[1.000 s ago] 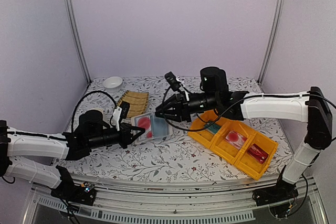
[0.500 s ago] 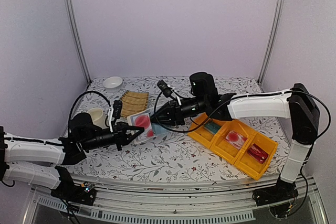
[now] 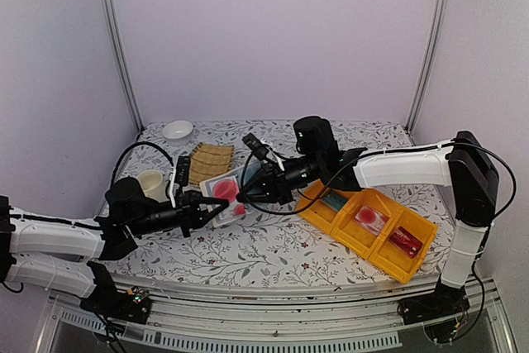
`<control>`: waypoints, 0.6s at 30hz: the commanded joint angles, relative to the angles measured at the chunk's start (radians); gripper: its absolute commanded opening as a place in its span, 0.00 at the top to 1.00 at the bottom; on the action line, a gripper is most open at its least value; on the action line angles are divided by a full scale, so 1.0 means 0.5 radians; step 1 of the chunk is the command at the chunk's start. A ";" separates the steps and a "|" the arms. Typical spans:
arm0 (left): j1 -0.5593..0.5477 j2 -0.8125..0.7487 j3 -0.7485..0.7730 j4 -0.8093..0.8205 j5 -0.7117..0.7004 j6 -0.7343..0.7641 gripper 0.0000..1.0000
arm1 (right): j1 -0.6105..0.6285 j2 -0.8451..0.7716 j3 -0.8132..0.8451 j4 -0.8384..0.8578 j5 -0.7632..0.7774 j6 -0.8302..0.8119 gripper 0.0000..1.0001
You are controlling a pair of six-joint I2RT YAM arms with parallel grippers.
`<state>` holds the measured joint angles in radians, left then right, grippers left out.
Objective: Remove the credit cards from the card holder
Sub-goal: Remove the credit card from the card slot.
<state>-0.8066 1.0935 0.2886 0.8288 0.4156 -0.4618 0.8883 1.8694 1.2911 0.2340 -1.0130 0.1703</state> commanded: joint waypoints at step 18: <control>0.152 0.542 -0.140 0.229 -0.165 -0.357 0.99 | -0.184 0.375 -0.069 -0.062 0.227 0.178 0.98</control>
<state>-0.7658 1.2884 0.2302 0.8745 0.3016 -0.5842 0.8177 2.0018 1.2686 0.2272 -0.9447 0.2398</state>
